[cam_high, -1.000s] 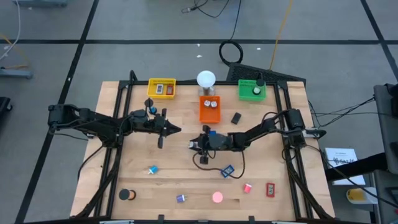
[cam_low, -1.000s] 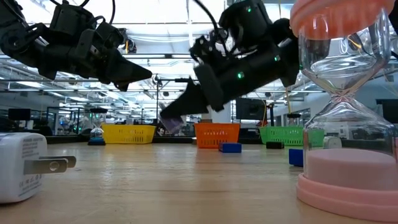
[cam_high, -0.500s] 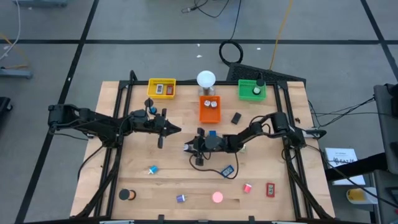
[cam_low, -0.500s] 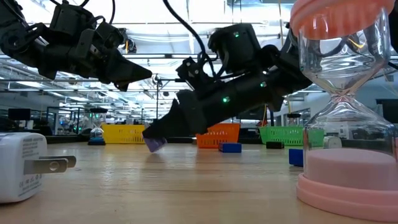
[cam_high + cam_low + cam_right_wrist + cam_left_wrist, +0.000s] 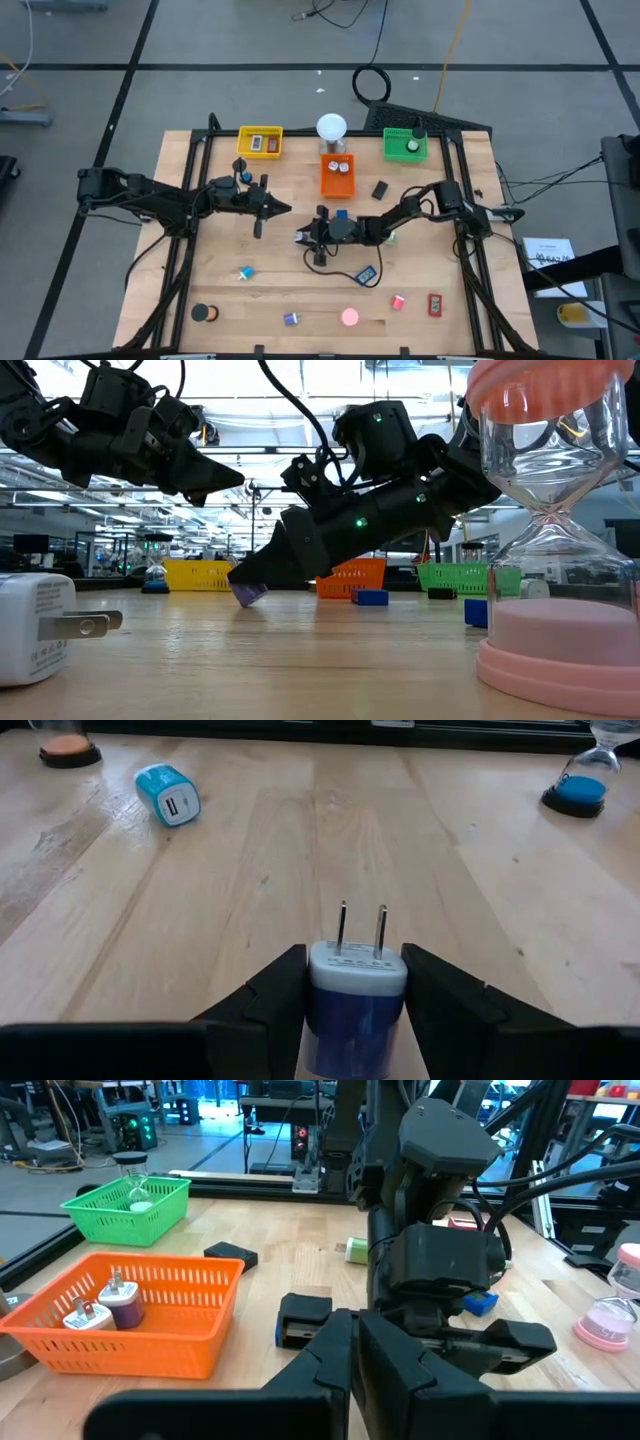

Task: Pick & Place Office items
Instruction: Put the top purple charger adapter into the orange bin

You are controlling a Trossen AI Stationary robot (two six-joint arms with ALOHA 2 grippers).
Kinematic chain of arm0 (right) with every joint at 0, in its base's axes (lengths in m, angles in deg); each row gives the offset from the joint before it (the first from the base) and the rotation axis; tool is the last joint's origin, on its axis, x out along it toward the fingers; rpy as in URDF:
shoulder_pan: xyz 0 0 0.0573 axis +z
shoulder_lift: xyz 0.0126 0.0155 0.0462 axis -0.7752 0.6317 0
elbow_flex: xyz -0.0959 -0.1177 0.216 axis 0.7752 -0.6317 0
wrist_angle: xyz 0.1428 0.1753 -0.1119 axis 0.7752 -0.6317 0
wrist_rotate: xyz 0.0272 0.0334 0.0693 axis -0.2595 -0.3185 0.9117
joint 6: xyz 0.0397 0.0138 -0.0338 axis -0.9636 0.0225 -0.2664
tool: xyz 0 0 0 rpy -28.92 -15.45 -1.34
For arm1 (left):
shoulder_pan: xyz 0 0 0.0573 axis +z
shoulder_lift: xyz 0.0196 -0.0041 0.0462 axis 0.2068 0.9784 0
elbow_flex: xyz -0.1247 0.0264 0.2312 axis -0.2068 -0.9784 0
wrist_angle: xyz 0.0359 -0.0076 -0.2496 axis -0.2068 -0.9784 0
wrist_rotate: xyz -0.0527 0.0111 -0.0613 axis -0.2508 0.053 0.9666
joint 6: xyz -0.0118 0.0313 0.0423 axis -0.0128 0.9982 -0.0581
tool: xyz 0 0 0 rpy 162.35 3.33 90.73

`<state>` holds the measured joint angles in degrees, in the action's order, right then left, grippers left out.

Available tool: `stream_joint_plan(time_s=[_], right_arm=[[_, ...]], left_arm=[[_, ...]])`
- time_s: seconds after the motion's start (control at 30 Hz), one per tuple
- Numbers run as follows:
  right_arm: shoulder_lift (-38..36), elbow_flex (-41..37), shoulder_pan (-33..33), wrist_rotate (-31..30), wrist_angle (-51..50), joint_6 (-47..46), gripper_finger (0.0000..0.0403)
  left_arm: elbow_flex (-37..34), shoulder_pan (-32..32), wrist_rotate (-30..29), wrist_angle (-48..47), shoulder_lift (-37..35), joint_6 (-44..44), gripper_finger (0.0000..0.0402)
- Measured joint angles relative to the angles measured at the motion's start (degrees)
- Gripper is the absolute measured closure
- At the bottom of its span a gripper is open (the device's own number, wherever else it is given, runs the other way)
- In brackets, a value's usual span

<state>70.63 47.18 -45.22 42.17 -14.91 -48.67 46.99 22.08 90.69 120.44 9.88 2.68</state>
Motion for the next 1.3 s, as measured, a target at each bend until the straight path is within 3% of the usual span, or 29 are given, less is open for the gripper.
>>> stream_joint_plan(time_s=[0.57, 0.77, 0.93, 1.03, 1.13, 1.2, 1.3], right_arm=[[0.0, 0.0, 0.0, 0.0, -0.6, 0.0, 0.0255], [0.0, 0.0, 0.0, 0.0, -0.7, 0.0, 0.0255], [0.0, 0.0, 0.0, 0.0, -0.7, 0.0, 0.0254], [0.0, 0.0, 0.0, 0.0, -0.7, 0.0, 0.0253], [0.0, 0.0, 0.0, 0.0, -0.7, 0.0, 0.0255], [0.1, 0.0, 0.0, 0.0, -0.4, 0.0, 0.0255], [0.1, 0.0, 0.0, 0.0, -0.2, 0.0, 0.0253]], left_arm=[[0.0, 0.0, 0.0, 0.3, 0.0, 0.0, 0.0376], [0.9, 0.0, 1.6, -0.5, 0.0, -12.5, 0.0376], [2.3, -1.3, 6.5, -12.9, 0.0, -8.2, 0.0376], [2.4, -3.9, 3.6, -21.2, 0.0, -5.5, 0.0376], [2.4, -7.5, -3.4, -27.9, 0.4, -4.5, 0.0376], [2.4, -10.1, -7.9, -29.2, 0.7, -4.7, 0.0376], [2.4, -13.6, -10.2, -27.1, 0.8, -5.1, 0.0376]])
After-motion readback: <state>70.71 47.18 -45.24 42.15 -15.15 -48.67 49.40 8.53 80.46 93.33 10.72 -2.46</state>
